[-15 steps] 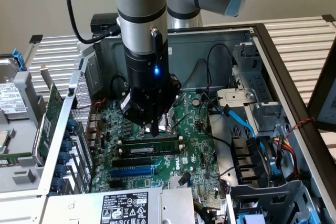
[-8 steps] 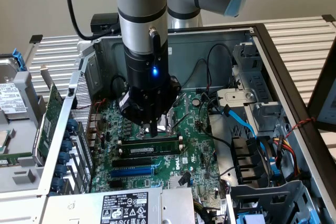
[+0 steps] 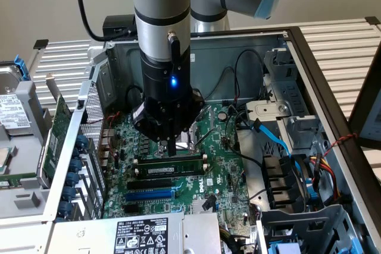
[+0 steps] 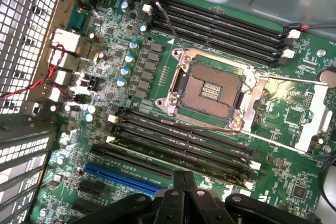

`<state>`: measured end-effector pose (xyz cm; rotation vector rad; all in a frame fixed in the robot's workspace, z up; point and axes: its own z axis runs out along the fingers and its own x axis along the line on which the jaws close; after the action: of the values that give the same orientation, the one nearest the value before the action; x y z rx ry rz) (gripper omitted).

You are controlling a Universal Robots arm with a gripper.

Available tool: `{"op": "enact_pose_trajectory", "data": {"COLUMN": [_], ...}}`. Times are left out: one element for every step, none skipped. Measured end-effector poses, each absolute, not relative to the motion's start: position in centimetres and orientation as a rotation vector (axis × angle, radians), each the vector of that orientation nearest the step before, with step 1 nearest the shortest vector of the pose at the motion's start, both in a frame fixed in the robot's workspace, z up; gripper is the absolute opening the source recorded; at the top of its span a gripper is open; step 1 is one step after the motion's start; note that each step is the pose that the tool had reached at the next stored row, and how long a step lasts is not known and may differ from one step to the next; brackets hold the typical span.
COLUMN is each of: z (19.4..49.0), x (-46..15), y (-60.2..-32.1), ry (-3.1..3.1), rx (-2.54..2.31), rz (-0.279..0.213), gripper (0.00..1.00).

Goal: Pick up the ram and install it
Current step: 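Press down the ram until it locks into place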

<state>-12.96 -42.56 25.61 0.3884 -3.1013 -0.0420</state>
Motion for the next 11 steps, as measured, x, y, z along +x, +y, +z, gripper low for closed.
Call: {"op": "enact_pose_trajectory", "data": {"z": [25.61, 25.60, 25.60, 25.60, 25.61, 25.61, 25.61, 25.61, 25.60, 25.60, 25.60], "x": [-12.95, -12.95, -12.95, -12.95, -12.96, -12.96, -12.96, -12.95, -12.90, -12.76, -12.60], "y": [-42.56, -42.56, -42.56, -42.56, -42.57, -42.57, -42.57, -42.57, -42.54, -42.54, -42.54], "ry": [-3.104, -3.106, -3.109, -3.110, -3.111, -3.111, -3.111, -3.111, -3.111, -3.111, -3.111], "rx": [0.369, 0.352, 0.331, 0.313, 0.307, 0.307, 0.307, 0.307, 0.307, 0.307, 0.307], "rz": [-0.042, -0.042, -0.042, -0.042, -0.042, -0.042, -0.042, -0.042, -0.042, -0.042, -0.042], "gripper": [0.11, 0.11, 0.11, 0.11, 0.11, 0.11, 0.11, 0.11, 0.11, 0.11, 0.11]}}
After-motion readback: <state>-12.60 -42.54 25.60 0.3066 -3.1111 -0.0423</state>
